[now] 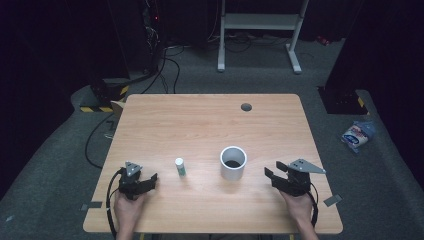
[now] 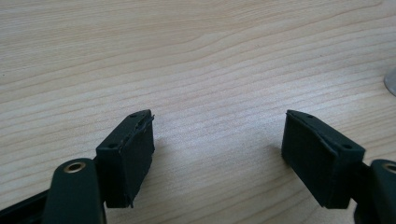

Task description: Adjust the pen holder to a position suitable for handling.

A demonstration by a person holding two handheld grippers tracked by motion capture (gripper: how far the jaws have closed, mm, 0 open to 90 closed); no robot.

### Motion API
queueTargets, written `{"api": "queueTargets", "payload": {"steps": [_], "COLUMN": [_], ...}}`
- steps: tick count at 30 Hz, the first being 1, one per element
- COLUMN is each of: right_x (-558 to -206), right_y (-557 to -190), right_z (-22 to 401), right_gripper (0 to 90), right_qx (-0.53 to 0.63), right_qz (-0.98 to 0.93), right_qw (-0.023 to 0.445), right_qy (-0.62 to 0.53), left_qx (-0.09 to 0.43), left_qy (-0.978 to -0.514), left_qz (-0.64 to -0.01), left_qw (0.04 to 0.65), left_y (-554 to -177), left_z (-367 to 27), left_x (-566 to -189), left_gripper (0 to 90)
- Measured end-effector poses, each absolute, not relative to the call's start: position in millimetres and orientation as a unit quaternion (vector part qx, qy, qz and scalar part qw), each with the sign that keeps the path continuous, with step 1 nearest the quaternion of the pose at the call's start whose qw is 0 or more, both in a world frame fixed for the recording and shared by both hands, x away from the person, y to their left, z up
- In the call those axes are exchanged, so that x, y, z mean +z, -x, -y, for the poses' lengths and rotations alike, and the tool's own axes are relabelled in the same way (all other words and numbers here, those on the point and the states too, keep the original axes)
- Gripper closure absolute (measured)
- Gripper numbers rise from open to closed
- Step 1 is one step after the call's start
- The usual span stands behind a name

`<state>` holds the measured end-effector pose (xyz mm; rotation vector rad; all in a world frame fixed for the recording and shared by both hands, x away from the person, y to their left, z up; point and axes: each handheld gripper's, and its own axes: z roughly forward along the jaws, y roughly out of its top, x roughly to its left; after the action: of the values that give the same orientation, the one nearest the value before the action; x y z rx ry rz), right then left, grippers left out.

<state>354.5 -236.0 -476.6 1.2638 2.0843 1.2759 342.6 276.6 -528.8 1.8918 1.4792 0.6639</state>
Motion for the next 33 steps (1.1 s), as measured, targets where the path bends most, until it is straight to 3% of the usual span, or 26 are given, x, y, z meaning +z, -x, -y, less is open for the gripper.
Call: {"api": "queueTargets", "payload": {"steps": [33], "right_x": [-511.4], "right_y": [-339.4], "right_z": [247.8], "right_gripper": [42.6], "right_qx": [0.401], "right_qz": [-0.749], "right_qw": [0.205], "right_qy": [-0.487], "left_qx": [0.253], "left_qy": [-0.720], "left_qz": [-0.562], "left_qw": [0.319], "left_y": [-342.5], "left_z": [-276.5], "left_x": [-528.8], "left_gripper": [25.4]}}
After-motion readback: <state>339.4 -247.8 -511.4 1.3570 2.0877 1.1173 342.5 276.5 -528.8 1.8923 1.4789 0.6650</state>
